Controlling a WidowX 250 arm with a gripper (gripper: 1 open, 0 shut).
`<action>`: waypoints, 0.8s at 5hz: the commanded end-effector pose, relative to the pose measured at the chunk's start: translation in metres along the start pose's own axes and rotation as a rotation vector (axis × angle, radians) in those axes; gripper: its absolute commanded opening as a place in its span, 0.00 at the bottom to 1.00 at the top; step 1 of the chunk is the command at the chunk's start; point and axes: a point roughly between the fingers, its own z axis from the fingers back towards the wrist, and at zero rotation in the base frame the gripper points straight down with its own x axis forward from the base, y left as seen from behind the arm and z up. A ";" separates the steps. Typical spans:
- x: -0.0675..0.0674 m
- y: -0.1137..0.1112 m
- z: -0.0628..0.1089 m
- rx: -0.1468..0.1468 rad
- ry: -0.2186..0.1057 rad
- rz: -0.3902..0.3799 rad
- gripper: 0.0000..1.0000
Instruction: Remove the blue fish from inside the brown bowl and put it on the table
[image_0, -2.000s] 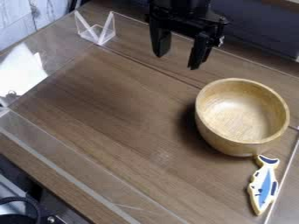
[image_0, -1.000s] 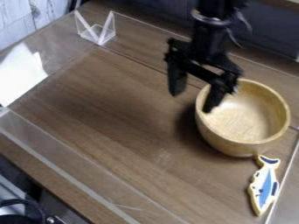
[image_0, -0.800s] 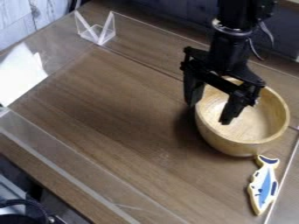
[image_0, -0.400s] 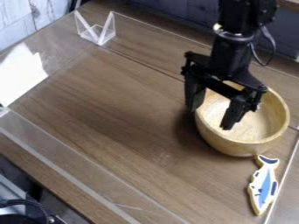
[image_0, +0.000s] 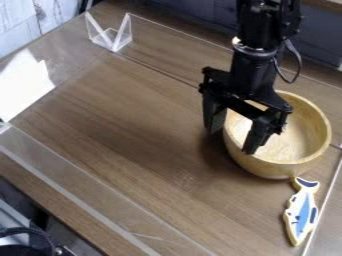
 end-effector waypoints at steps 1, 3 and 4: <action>0.001 -0.003 0.012 -0.005 -0.048 -0.013 1.00; -0.007 -0.017 0.007 -0.026 -0.047 0.121 1.00; 0.000 -0.016 0.003 -0.032 -0.044 0.152 1.00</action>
